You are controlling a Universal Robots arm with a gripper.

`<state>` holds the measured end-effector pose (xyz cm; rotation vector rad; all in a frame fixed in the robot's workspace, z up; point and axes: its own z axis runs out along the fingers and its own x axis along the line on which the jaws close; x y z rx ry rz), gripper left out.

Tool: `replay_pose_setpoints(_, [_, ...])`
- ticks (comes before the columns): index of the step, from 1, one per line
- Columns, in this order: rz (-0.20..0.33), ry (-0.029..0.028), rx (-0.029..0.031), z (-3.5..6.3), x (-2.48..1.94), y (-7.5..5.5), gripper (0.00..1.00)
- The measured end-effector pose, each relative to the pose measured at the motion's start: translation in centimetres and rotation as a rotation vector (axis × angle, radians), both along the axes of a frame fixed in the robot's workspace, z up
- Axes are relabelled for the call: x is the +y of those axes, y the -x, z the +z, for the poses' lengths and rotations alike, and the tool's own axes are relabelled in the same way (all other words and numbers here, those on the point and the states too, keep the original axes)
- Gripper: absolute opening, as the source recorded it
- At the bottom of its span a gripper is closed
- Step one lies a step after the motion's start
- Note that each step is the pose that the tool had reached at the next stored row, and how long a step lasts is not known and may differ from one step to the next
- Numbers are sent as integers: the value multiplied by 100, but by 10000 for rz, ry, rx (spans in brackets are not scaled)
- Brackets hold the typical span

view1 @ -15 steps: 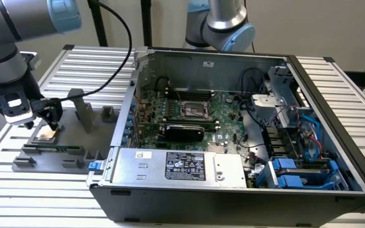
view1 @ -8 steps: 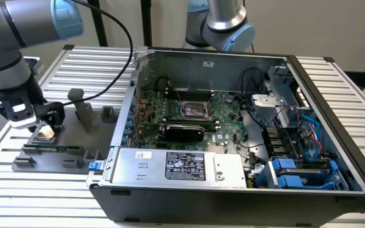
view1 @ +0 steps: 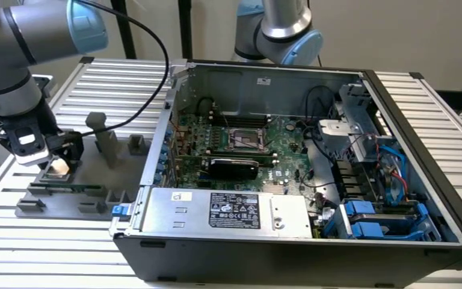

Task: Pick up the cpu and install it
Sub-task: 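Pick up the cpu and move it towards the insertion slot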

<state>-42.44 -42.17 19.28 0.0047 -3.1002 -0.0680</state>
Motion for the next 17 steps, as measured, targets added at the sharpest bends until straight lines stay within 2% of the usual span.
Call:
replay_pose_setpoints(9, [-51,0,0,-26,28,40,65])
replay_pose_setpoints(17, [-119,56,-12,-57,38,53,65])
